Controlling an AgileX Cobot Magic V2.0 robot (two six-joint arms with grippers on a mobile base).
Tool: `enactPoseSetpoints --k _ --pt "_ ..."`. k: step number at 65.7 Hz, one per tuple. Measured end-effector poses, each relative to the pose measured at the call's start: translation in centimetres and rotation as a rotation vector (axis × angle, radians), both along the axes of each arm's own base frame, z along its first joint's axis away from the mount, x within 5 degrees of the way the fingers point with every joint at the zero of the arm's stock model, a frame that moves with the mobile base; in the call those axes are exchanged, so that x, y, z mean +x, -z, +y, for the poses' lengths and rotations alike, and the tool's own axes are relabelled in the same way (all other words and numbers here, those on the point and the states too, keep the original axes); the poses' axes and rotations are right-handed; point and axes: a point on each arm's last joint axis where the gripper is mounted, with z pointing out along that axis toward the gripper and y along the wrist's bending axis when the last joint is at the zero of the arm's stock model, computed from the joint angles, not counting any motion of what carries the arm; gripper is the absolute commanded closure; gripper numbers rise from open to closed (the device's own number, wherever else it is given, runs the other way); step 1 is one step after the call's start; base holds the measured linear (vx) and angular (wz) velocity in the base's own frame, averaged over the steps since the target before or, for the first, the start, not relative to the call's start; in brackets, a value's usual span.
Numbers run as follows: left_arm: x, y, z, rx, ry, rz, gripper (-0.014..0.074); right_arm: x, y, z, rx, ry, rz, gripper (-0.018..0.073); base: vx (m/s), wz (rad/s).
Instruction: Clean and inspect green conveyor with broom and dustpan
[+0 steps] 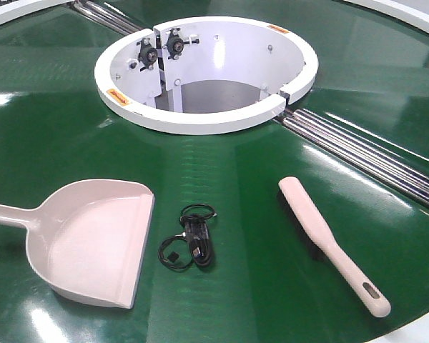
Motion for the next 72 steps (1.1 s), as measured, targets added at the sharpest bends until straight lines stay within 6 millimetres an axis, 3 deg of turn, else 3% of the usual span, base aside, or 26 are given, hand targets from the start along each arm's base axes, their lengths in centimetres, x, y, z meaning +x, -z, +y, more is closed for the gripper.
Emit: enactPoseSetpoints --k 72 --pt "0.00 0.00 0.00 0.000 0.000 0.000 0.0602 0.00 0.00 0.00 0.000 0.000 0.000 0.0569 0.00 0.00"
